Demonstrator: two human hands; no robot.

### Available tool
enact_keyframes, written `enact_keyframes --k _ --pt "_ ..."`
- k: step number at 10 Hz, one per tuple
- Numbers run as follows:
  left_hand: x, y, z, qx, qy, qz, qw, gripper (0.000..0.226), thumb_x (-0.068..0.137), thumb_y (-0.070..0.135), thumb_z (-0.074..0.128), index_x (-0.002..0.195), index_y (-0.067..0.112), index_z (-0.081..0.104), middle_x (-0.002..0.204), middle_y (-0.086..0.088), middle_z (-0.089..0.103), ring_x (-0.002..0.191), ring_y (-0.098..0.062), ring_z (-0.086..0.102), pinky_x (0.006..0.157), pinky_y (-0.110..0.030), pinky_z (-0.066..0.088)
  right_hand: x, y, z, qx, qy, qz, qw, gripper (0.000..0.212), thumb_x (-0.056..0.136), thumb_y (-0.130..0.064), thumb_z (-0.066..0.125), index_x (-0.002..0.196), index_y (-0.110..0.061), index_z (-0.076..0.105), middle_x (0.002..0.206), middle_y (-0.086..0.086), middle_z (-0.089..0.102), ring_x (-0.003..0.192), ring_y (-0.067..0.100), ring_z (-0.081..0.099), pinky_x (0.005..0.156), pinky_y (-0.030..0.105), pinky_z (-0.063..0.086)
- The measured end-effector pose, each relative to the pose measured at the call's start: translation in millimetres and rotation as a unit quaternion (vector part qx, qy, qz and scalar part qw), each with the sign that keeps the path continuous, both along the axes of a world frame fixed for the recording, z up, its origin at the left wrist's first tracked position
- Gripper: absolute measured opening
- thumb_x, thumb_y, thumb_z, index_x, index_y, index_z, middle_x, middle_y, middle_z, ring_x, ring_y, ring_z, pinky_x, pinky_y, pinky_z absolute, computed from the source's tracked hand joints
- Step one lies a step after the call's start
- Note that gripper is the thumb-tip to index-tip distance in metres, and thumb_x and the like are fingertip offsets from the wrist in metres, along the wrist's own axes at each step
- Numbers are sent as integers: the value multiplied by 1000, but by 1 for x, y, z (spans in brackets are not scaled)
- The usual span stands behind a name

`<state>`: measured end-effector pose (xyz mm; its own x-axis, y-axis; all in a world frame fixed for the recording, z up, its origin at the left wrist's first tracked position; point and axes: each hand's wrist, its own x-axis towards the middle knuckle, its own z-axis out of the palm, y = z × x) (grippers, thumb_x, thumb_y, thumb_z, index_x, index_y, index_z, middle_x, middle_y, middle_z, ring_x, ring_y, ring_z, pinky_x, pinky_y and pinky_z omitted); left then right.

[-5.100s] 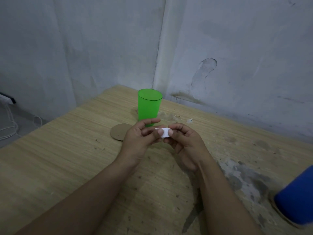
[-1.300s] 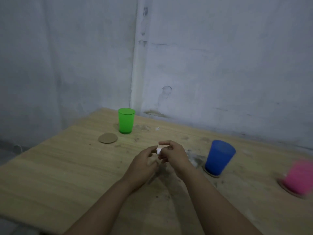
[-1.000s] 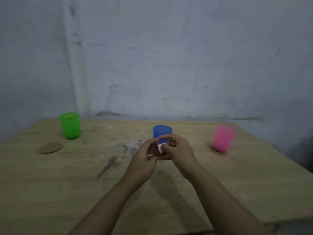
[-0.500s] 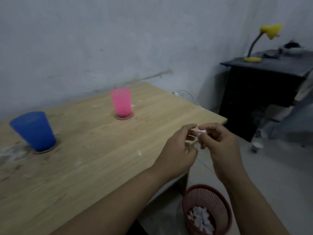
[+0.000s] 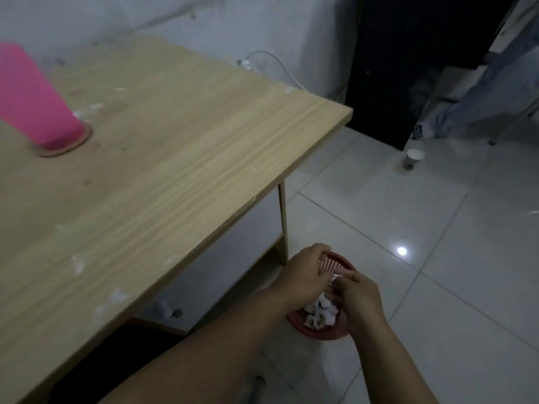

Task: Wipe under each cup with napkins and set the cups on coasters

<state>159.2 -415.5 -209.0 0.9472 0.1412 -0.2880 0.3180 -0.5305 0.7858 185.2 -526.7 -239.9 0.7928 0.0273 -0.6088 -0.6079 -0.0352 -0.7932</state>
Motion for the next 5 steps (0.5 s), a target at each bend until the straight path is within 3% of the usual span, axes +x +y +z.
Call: enact_keyframes --k 1,2,3,4,5 --pt "5 4 -30 16 67 1 998 47 90 8 50 136 12 44 136 -7 50 125 -22 47 105 -37 41 8 10 -38 45 146 -43 987 33 87 6 44 118 11 54 95 23 63 68 24 60 75 34 53" --pt "3 4 -45 21 106 4 994 45 91 7 47 135 12 45 136 -8 50 124 -23 47 102 -32 41 13 15 -51 58 206 -81 974 39 91 1 43 129 9 45 122 25 55 98 32 61 90 37 48" --pt "0 3 -54 12 122 -13 992 42 94 12 46 135 13 45 135 -7 51 122 -21 48 101 -33 43 15 15 -51 39 223 -77 971 39 93 -6 43 130 7 44 132 23 50 122 34 50 100 41 40" --pt "-2 5 -50 4 131 -9 991 41 94 12 46 135 13 46 136 -7 51 123 -22 48 102 -34 43 18 14 -44 27 217 -60 974 35 93 -6 42 123 9 48 118 20 57 116 30 54 100 38 41" --pt "-5 7 -42 2 120 7 993 43 93 11 46 136 13 45 138 -8 49 126 -23 46 104 -37 42 15 16 -33 3 176 -54 983 17 90 -4 44 92 6 57 81 14 57 76 22 57 63 26 51"
